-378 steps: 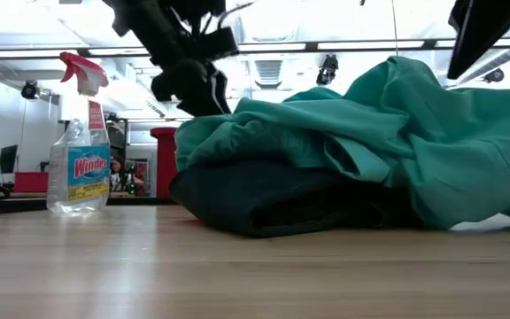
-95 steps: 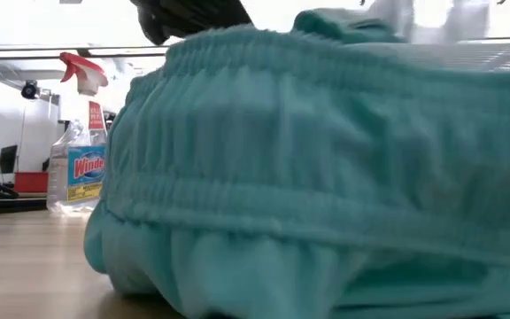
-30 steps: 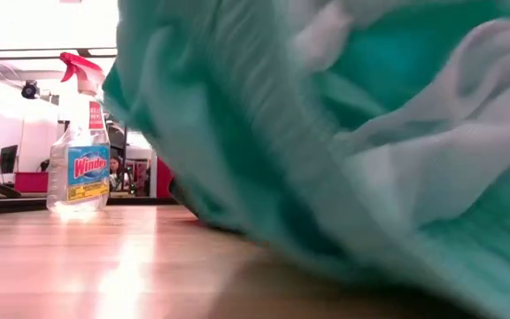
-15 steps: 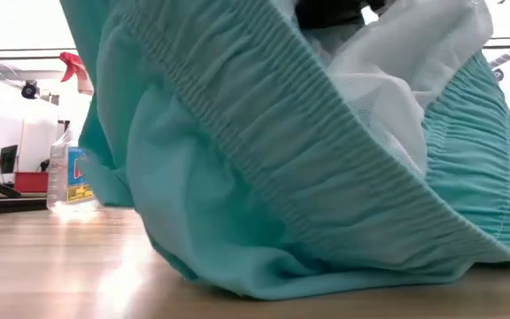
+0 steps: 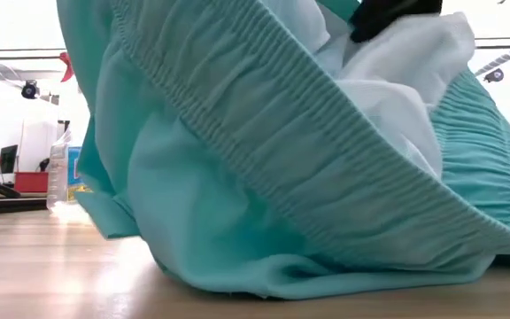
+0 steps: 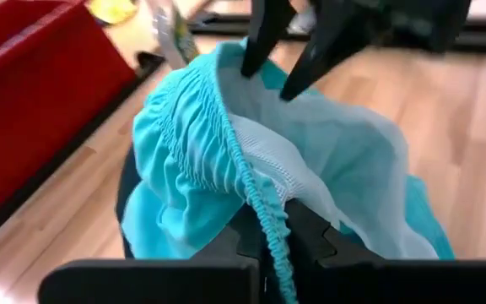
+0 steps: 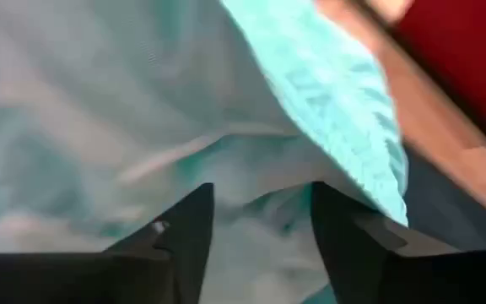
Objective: Fold Laundry from Bin
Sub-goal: Fold the light blue shorts
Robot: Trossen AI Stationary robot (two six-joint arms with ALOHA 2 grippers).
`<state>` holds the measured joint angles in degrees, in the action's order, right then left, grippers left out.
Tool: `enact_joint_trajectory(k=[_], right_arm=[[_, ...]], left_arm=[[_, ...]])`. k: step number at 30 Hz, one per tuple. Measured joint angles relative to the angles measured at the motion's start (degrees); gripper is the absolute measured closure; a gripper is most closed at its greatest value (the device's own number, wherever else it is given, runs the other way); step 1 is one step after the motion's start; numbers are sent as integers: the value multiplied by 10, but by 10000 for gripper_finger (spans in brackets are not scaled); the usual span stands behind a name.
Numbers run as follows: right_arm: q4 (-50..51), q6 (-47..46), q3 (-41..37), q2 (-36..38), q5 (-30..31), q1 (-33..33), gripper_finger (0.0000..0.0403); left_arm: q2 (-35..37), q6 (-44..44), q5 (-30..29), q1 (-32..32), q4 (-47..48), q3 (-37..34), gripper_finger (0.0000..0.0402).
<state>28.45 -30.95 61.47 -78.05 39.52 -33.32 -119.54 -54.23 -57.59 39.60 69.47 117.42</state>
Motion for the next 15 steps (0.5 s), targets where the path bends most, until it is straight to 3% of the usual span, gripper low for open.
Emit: enact_joint_trajectory(k=[6, 15], right_arm=[[3, 2, 0, 45, -15, -49, 143], [-24, 85, 0, 43, 90, -67, 104]], left_arm=[[1, 38, 26, -3, 0, 10, 401], [-18, 69, 27, -8, -16, -3, 401]])
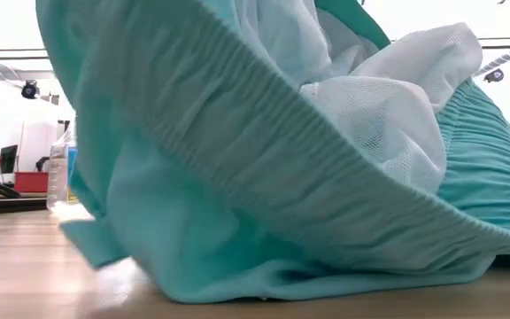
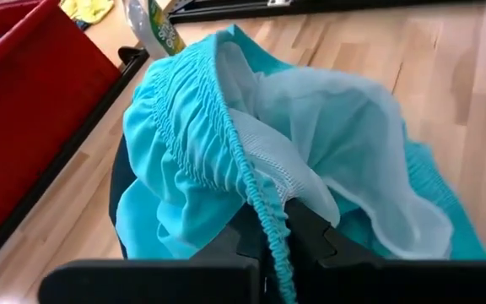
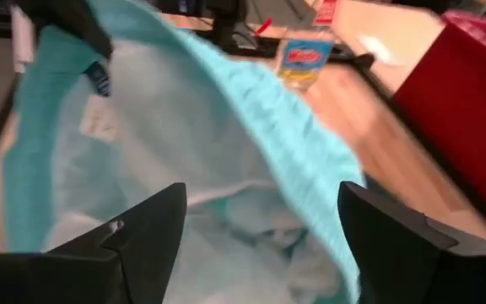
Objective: Fold Laundry from Bin
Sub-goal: Fold the light blue shorts
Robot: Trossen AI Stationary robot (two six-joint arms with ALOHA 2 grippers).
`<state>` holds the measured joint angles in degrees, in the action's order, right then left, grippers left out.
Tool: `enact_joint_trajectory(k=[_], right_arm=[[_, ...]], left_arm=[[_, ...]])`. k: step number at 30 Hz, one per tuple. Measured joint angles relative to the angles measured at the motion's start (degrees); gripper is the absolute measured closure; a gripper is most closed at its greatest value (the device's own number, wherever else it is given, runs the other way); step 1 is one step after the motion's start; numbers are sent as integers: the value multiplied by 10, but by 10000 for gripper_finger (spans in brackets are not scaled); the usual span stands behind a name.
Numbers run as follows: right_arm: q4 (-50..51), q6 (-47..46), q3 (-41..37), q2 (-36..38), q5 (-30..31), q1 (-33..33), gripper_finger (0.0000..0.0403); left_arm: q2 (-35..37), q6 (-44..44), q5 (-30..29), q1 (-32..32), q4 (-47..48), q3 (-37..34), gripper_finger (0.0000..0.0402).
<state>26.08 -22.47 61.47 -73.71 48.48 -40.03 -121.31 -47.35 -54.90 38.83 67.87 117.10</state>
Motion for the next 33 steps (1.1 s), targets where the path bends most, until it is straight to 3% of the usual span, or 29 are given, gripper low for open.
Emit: enact_joint_trajectory(k=[6, 9, 13, 18, 23, 25, 30, 33], right_arm=[[-47, 75, 0, -43, -2, 61, 112], [-50, 111, 0, -59, -43, 93, 133], [-86, 157, 0, -67, -82, 114, 205], [-118, 191, 2, -36, -110, 112, 367], [-109, 176, 36, 9, -152, 84, 391], [-89, 175, 58, 30, -130, 65, 392], [47, 103, 114, 58, 18, 32, 393], [124, 10, 121, 55, 31, 32, 393]], left_arm=[[-8, 34, 0, -3, -24, 0, 401], [-8, 36, 0, -3, -24, 3, 401], [-7, 28, -1, -4, -21, 29, 388], [-7, 36, 0, -4, -4, 71, 361], [-6, 63, 2, -2, 17, 114, 343], [-6, 83, 17, -1, 41, 126, 331], [-5, 30, 17, -2, 114, 145, 270], [-5, -24, -1, -2, 130, 131, 226]])
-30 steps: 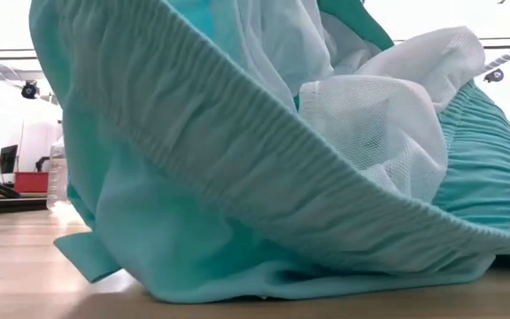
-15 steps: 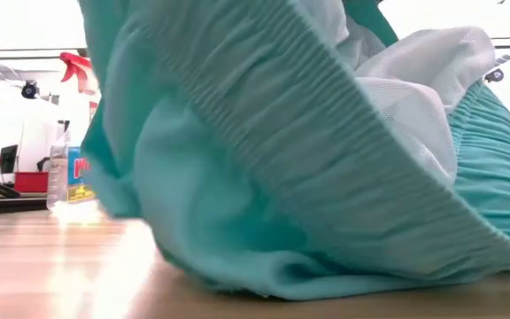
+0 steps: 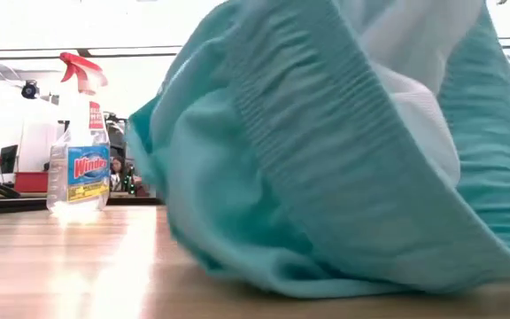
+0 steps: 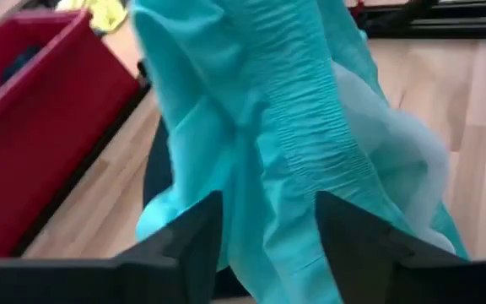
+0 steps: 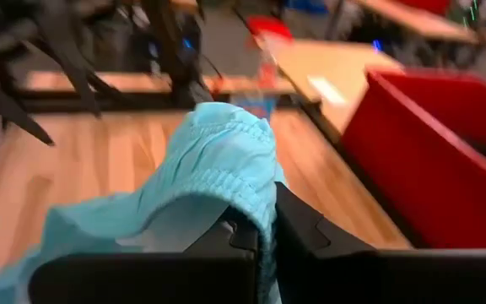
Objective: Fold Laundry from Bin
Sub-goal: Fold the light blue shorts
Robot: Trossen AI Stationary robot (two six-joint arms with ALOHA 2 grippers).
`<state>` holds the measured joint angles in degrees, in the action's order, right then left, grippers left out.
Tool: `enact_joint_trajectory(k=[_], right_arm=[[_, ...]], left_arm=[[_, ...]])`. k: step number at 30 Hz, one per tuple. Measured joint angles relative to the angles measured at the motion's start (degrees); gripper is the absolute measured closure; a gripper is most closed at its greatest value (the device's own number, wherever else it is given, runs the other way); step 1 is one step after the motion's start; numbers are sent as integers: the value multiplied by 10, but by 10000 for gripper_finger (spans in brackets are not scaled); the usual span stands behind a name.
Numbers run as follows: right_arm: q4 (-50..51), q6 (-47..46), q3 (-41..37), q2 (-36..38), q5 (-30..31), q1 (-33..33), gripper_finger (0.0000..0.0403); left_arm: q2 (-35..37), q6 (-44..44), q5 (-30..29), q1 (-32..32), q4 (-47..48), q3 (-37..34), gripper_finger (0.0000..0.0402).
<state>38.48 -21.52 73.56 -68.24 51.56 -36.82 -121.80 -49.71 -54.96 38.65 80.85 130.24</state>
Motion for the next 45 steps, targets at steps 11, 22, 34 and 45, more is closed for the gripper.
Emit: enact_joint_trajectory(k=[11, 22, 34, 45], right_arm=[[122, -187, -46, -25, 55, 1, 393], [108, -189, -58, -25, 55, 1, 393], [89, -190, -79, -25, 55, 1, 393], [85, -190, -83, -25, 55, 1, 392]], left_arm=[[-1, -80, 83, 0, -220, -179, 139], [-1, -88, 140, 23, -341, -290, 137], [-10, -52, 136, 58, -437, -304, 136], [-19, -90, 195, 55, -398, -298, 136]])
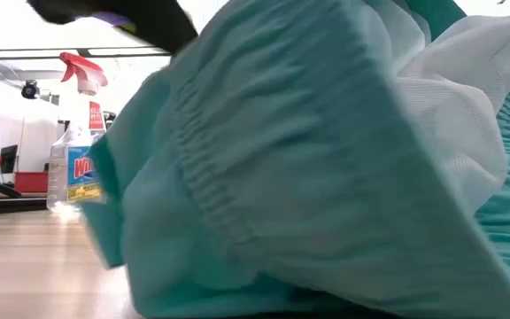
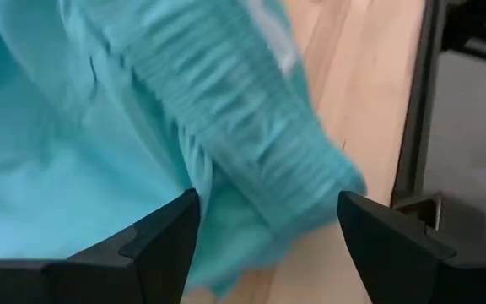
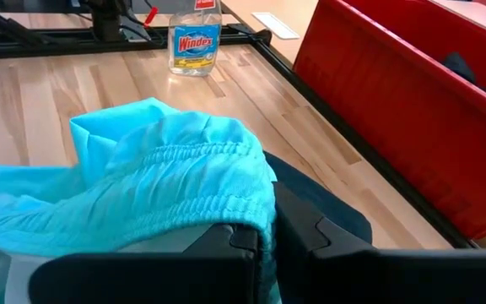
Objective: Fold Laundry from Bin
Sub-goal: Fold the light blue shorts
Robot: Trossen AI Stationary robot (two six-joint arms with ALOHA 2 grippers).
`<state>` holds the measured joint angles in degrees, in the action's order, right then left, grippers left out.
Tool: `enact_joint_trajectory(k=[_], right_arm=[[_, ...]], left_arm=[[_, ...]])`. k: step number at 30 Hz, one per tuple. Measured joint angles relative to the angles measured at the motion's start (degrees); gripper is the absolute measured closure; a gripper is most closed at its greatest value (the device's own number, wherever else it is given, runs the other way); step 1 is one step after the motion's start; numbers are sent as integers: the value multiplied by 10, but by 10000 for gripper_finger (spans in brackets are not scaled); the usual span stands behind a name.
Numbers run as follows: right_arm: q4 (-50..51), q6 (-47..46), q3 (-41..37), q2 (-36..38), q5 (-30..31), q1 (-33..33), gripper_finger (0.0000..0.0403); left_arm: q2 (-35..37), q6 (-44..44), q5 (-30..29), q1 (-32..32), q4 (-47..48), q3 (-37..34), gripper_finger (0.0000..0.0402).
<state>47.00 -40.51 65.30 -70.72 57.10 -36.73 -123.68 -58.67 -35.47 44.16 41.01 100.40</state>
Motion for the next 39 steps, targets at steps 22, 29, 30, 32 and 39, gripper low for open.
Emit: enact_joint_trajectory(k=[22, 29, 30, 32, 39], right_arm=[[19, -220, -112, 0, 16, 0, 390], [16, -216, -112, 0, 20, 0, 390], [16, -216, -112, 0, 20, 0, 390], [15, -215, -112, 0, 20, 0, 390], [15, -214, -112, 0, 31, 0, 390]], left_arm=[[-14, -6, 30, -10, -37, 0, 136], [-31, 20, -12, -31, -41, 0, 136], [-33, 20, -11, -33, -41, 0, 136], [-36, 20, -11, -36, -41, 0, 137], [-43, 21, -11, -37, -47, 0, 190]])
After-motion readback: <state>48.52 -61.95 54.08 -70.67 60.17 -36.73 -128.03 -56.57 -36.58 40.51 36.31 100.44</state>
